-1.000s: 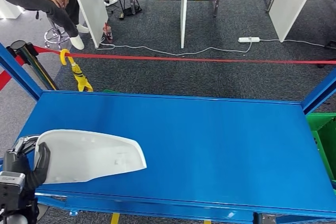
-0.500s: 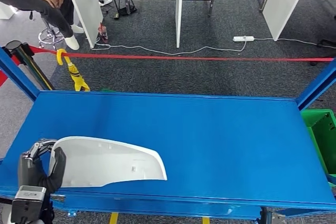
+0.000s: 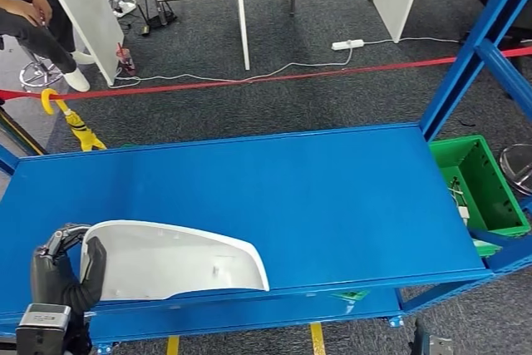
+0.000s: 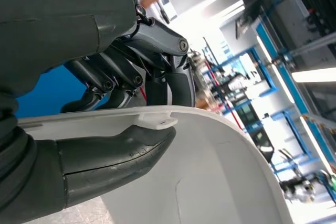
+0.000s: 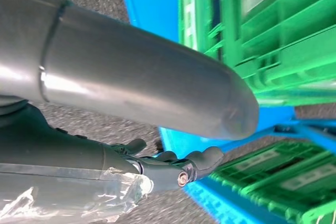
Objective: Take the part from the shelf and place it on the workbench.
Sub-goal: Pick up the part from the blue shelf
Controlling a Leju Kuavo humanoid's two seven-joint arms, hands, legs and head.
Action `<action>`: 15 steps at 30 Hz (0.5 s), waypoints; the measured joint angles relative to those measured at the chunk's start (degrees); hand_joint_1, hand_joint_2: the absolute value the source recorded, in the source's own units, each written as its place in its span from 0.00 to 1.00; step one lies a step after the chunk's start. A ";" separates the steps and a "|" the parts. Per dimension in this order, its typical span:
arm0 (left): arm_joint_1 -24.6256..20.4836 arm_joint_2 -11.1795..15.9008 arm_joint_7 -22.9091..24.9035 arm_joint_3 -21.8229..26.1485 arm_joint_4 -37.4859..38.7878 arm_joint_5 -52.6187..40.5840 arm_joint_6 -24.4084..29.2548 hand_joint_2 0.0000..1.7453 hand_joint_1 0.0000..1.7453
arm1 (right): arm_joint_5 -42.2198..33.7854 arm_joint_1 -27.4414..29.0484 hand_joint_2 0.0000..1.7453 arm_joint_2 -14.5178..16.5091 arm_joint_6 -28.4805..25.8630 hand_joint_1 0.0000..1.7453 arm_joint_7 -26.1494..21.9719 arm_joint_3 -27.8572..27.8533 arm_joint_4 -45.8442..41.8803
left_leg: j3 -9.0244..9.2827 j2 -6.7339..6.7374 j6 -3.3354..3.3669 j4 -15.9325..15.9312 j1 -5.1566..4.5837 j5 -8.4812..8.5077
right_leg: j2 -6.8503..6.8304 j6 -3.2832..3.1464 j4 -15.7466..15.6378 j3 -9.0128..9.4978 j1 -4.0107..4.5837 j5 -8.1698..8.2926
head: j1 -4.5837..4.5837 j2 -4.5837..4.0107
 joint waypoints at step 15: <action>-0.36 -0.73 -1.54 -0.17 0.06 1.18 1.02 1.00 1.00 | -0.84 0.33 0.00 -1.16 -1.08 0.00 0.05 -0.54 4.21 | -0.94 3.93 2.49 -11.31 -0.20 9.11 | -3.33 3.64 12.92 -0.52 -0.12 -5.65 | 0.27 0.00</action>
